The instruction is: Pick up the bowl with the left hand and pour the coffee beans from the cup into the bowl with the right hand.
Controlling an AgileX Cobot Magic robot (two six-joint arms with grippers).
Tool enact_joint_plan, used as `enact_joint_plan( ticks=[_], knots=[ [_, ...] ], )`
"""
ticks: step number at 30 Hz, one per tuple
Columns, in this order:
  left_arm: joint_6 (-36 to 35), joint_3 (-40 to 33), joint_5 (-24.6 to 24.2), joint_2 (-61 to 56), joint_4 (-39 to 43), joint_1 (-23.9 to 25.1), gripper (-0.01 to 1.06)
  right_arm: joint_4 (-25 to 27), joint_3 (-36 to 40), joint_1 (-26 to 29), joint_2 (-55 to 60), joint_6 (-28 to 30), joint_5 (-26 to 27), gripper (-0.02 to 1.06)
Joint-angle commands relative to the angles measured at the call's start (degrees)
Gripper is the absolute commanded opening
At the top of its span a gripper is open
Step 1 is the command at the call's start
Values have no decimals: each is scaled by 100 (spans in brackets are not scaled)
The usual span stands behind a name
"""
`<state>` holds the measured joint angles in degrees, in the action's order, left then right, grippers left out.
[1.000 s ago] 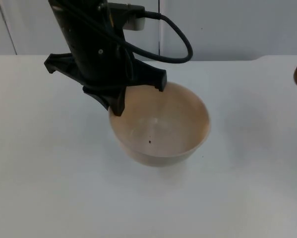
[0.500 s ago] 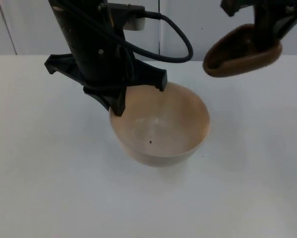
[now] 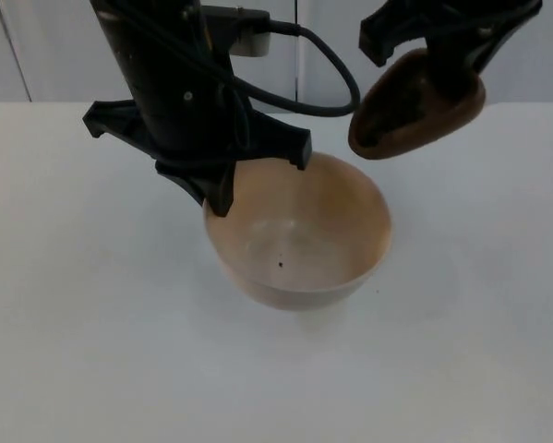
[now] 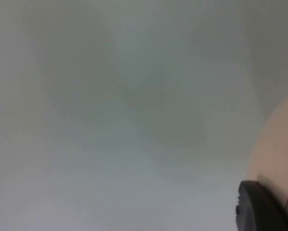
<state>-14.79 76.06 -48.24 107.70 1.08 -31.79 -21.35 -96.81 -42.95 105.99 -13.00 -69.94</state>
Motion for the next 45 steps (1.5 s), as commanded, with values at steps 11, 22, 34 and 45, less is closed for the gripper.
enact_joint_plan(
  ticks=[11, 22, 34, 45],
  knots=[
    [-27, 31, 38, -12, -73, -19, 0, -1523, -72, -707, -29, -102, -2, 0],
    [-27, 31, 53, -12, -62, -19, 0, -2067, -60, -927, -29, 81, -2, 0],
    [-27, 31, 53, -12, -62, -19, 0, -2573, -60, -1174, 33, 235, -2, 0],
    [-27, 31, 53, -12, -62, -19, 0, -3192, -60, -1626, 442, 340, -2, 0]
  ],
)
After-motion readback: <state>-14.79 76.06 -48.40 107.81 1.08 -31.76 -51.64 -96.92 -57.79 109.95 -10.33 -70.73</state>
